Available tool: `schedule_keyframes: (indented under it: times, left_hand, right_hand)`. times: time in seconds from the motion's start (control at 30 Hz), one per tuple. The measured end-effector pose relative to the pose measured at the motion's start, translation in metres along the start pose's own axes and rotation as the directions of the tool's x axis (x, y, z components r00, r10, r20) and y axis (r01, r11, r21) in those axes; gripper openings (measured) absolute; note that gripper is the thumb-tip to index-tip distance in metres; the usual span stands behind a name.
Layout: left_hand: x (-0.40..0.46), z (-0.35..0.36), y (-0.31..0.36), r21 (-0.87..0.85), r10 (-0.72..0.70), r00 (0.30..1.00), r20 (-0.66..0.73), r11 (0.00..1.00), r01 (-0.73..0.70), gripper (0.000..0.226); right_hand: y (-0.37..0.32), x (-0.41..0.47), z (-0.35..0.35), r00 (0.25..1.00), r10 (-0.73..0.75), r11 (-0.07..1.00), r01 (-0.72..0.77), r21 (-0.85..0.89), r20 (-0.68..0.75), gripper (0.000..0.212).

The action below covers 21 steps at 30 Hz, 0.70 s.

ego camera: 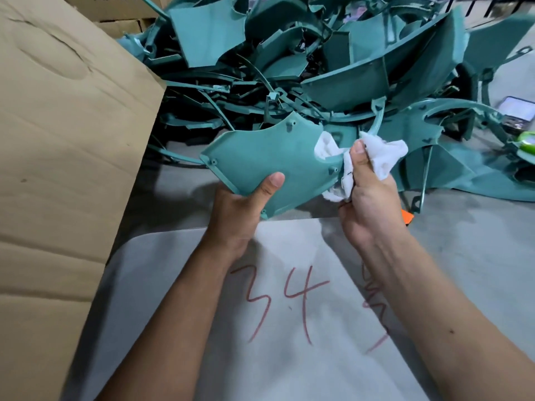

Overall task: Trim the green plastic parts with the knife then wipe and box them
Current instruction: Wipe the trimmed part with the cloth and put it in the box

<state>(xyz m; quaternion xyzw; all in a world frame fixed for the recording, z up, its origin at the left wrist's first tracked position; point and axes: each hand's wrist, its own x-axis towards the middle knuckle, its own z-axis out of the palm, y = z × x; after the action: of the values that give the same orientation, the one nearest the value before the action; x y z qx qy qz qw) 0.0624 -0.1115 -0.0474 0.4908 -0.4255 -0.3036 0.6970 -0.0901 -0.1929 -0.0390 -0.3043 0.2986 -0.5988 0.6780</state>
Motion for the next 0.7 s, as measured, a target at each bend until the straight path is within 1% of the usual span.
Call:
schedule_keyframes:
  times: [0.07, 0.13, 0.17, 0.2, 0.27, 0.33, 0.4, 0.43, 0.47, 0.53, 0.57, 0.63, 0.7]
  left_hand:
    - [0.001, -0.007, 0.003, 0.014, -0.003, 0.997, 0.078, 1.000, 0.002, 0.030]
    - [0.000, -0.011, 0.002, -0.006, -0.017, 0.984, 0.177, 1.000, 0.018, 0.030]
    - [-0.001, -0.014, 0.002, -0.022, -0.028, 0.974, 0.226, 0.999, 0.033, 0.030]
    - [-0.001, -0.018, 0.002, -0.038, -0.043, 0.962, 0.268, 0.998, 0.055, 0.031]
    - [-0.002, -0.026, 0.002, -0.076, -0.075, 0.943, 0.323, 0.992, 0.105, 0.031]
    - [-0.004, -0.027, 0.003, -0.110, -0.123, 0.938, 0.325, 0.980, 0.167, 0.034]
    - [-0.004, -0.022, 0.000, -0.130, -0.158, 0.953, 0.259, 0.972, 0.196, 0.042]
    - [-0.004, -0.019, -0.002, -0.160, -0.175, 0.962, 0.211, 0.964, 0.210, 0.044]
    - [-0.004, -0.015, -0.003, -0.211, -0.203, 0.966, 0.157, 0.949, 0.234, 0.043]
    - [-0.004, -0.004, -0.002, -0.355, -0.293, 0.954, 0.066, 0.886, 0.297, 0.039]
    - [-0.005, 0.002, -0.002, -0.418, -0.344, 0.938, 0.039, 0.847, 0.328, 0.040]
    - [-0.005, 0.013, -0.002, -0.470, -0.456, 0.890, 0.019, 0.782, 0.410, 0.039]
    - [-0.005, 0.020, -0.002, -0.453, -0.531, 0.848, 0.010, 0.753, 0.477, 0.034]
  right_hand:
    - [-0.006, 0.008, -0.006, 0.996, 0.018, 1.000, -0.016, 0.025, -0.082, 0.039]
    - [-0.013, 0.016, -0.014, 0.992, 0.013, 0.999, -0.007, 0.049, -0.129, 0.029]
    - [-0.018, 0.019, -0.017, 0.989, 0.014, 0.997, -0.003, 0.071, -0.148, 0.026]
    - [-0.023, 0.023, -0.022, 0.986, 0.016, 0.995, 0.001, 0.101, -0.164, 0.027]
    - [-0.033, 0.030, -0.032, 0.984, 0.013, 0.991, 0.011, 0.132, -0.176, 0.026]
    - [-0.040, 0.033, -0.039, 0.983, 0.017, 0.992, 0.006, 0.124, -0.185, 0.024]
    - [-0.039, 0.034, -0.043, 0.984, 0.008, 0.982, 0.026, 0.188, -0.181, 0.038]
    - [-0.037, 0.034, -0.044, 0.988, -0.002, 0.970, 0.040, 0.240, -0.154, 0.042]
    - [-0.034, 0.033, -0.041, 0.995, -0.011, 0.959, 0.038, 0.280, -0.096, 0.043]
    - [-0.025, 0.025, -0.032, 0.996, -0.015, 0.960, -0.010, 0.281, 0.084, 0.044]
    - [-0.019, 0.021, -0.025, 0.981, -0.012, 0.967, -0.038, 0.254, 0.193, 0.043]
    - [-0.007, 0.008, -0.010, 0.926, -0.022, 0.985, -0.045, 0.168, 0.377, 0.040]
    - [0.002, -0.005, 0.002, 0.888, -0.019, 0.998, -0.012, 0.063, 0.459, 0.044]
